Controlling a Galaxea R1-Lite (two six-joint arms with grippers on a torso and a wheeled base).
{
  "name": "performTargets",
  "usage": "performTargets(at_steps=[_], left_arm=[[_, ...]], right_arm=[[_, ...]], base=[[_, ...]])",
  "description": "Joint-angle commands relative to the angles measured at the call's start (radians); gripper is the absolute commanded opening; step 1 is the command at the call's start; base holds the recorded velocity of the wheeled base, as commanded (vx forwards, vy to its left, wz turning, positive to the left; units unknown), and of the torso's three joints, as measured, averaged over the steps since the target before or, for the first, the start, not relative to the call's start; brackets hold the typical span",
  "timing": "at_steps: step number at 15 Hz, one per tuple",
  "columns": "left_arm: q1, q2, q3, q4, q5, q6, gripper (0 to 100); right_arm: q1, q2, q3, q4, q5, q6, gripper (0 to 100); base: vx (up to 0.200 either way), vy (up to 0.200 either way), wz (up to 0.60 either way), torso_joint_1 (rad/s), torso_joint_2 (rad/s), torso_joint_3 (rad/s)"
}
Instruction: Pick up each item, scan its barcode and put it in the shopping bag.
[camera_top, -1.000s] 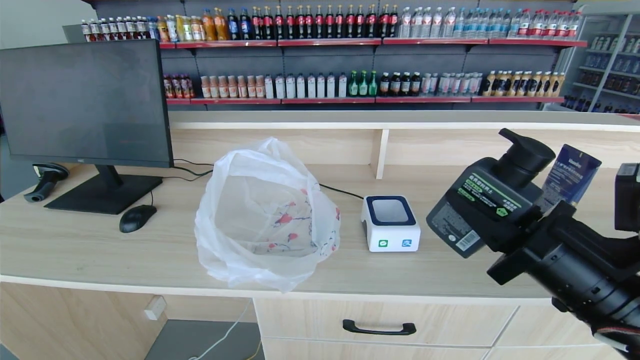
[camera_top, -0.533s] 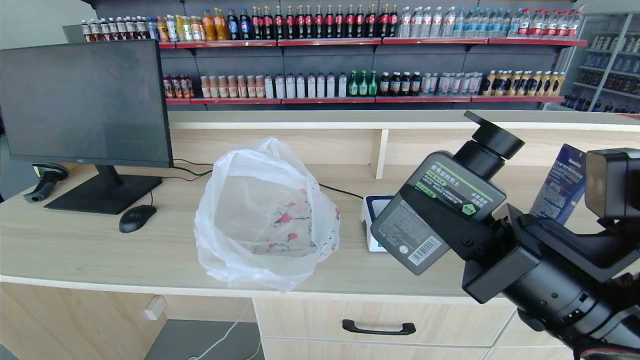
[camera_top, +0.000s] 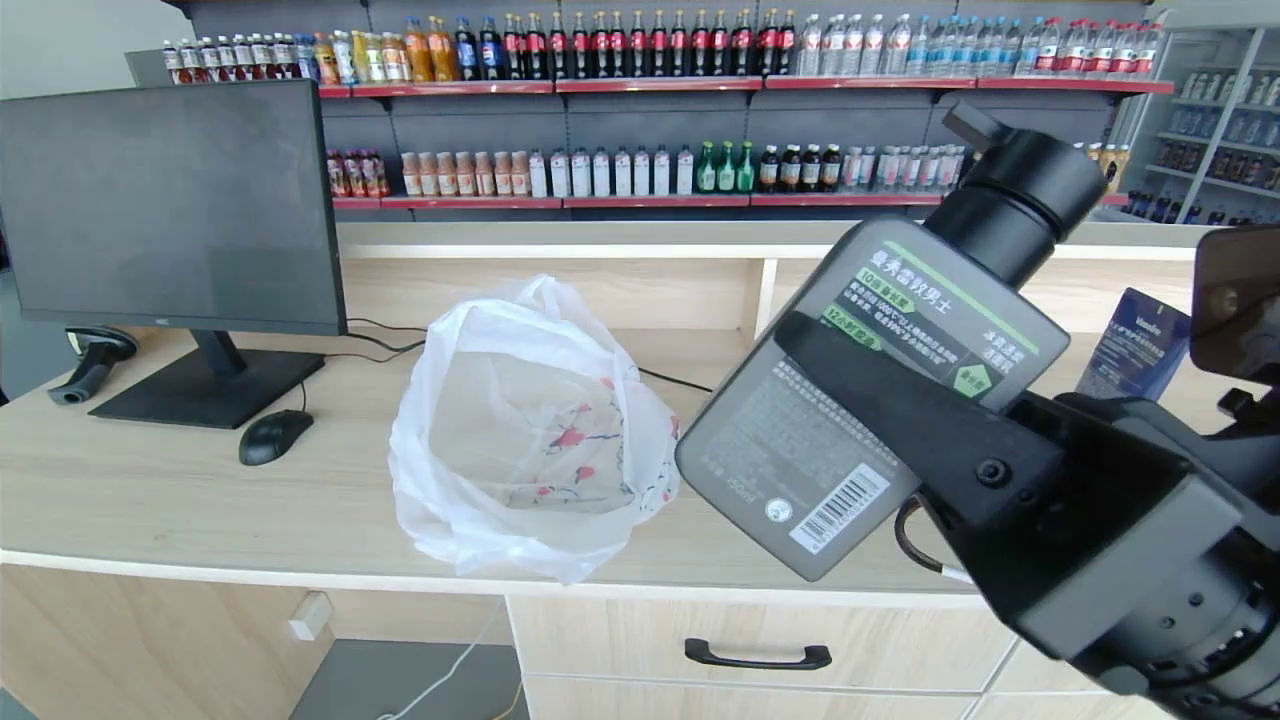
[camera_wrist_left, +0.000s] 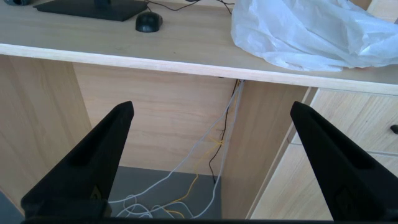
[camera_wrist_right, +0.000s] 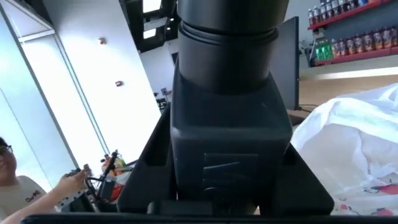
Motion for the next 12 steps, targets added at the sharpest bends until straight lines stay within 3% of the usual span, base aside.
performTargets(at_steps=[1, 4, 12], left_arm=[[0.000, 0.000, 0.000, 0.000, 0.000, 0.000, 100], [0.000, 0.000, 0.000, 0.000, 0.000, 0.000, 100], [0.000, 0.000, 0.000, 0.000, 0.000, 0.000, 100]], right_arm=[[0.030, -0.013, -0.018, -0.001, 0.001, 0.011, 0], [0.119, -0.024, -0.017, -0.001, 0.001, 0.025, 0], [0.123, -0.019, -0.064, -0.001, 0.001, 0.046, 0]], base=[[0.000, 0.000, 0.00, 0.000, 0.00, 0.000], [0.000, 0.000, 0.00, 0.000, 0.00, 0.000], [0.000, 0.000, 0.00, 0.000, 0.00, 0.000]])
